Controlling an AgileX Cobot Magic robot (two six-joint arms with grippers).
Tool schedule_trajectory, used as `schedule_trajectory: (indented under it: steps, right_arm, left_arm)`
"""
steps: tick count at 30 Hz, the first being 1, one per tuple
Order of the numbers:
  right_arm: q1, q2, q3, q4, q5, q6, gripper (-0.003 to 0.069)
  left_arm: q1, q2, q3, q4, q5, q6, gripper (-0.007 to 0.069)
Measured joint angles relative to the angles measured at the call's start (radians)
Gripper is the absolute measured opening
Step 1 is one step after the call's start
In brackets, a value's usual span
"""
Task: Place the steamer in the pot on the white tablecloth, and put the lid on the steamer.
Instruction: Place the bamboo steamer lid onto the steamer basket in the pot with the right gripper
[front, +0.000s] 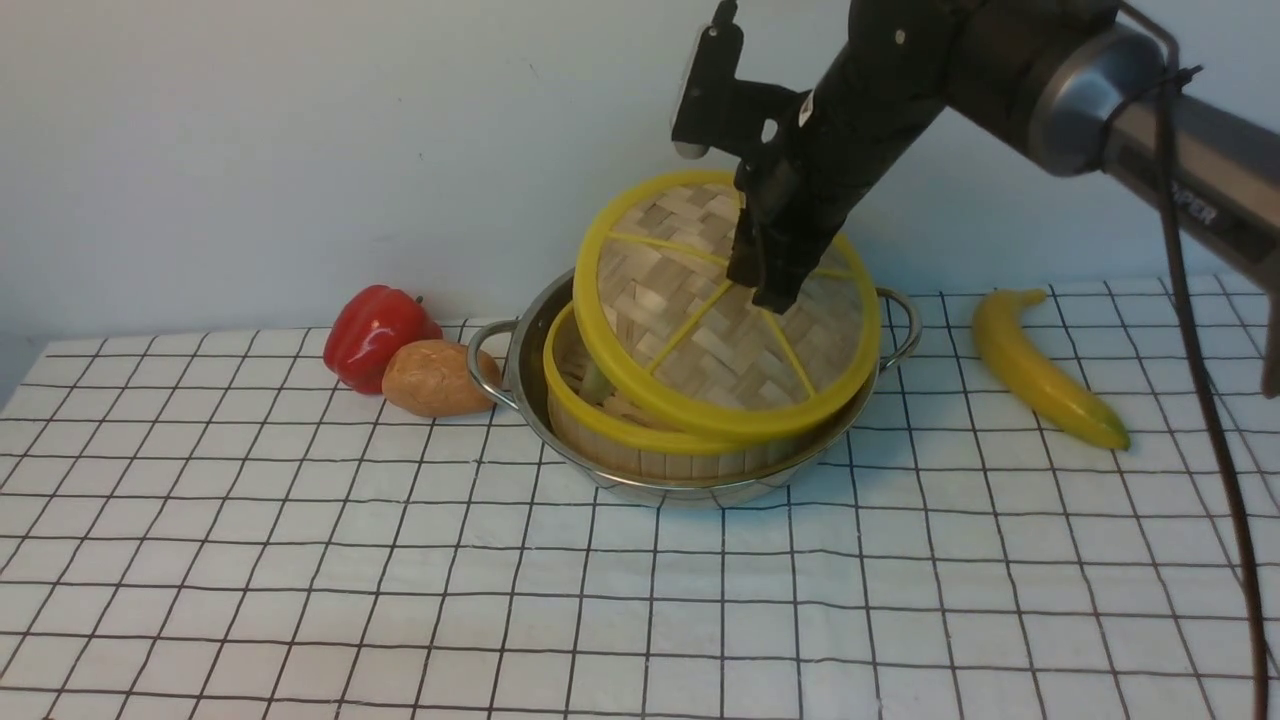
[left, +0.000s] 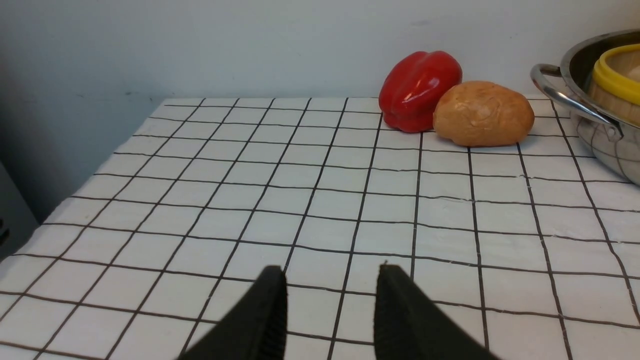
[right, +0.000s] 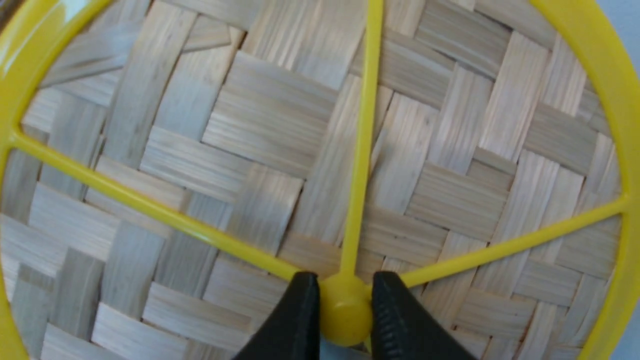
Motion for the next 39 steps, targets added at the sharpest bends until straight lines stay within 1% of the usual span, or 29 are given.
schedule_trajectory:
  steps: [10, 16, 25, 39]
  right_arm:
    - [0.000, 0.009, 0.000, 0.012, -0.014, -0.040, 0.0146]
    - [0.000, 0.009, 0.000, 0.064, -0.029, -0.134, 0.0146]
    - [0.008, 0.009, 0.000, 0.076, -0.043, -0.225, 0.0146]
    - [0.010, 0.029, 0.000, 0.108, -0.064, -0.289, 0.0146]
  left_arm:
    - [0.000, 0.000, 0.000, 0.000, 0.000, 0.000, 0.0243]
    - [0.000, 0.000, 0.000, 0.000, 0.000, 0.000, 0.0243]
    - [0.000, 0.000, 0.000, 0.000, 0.000, 0.000, 0.0243]
    - [0.000, 0.000, 0.000, 0.000, 0.000, 0.000, 0.0243]
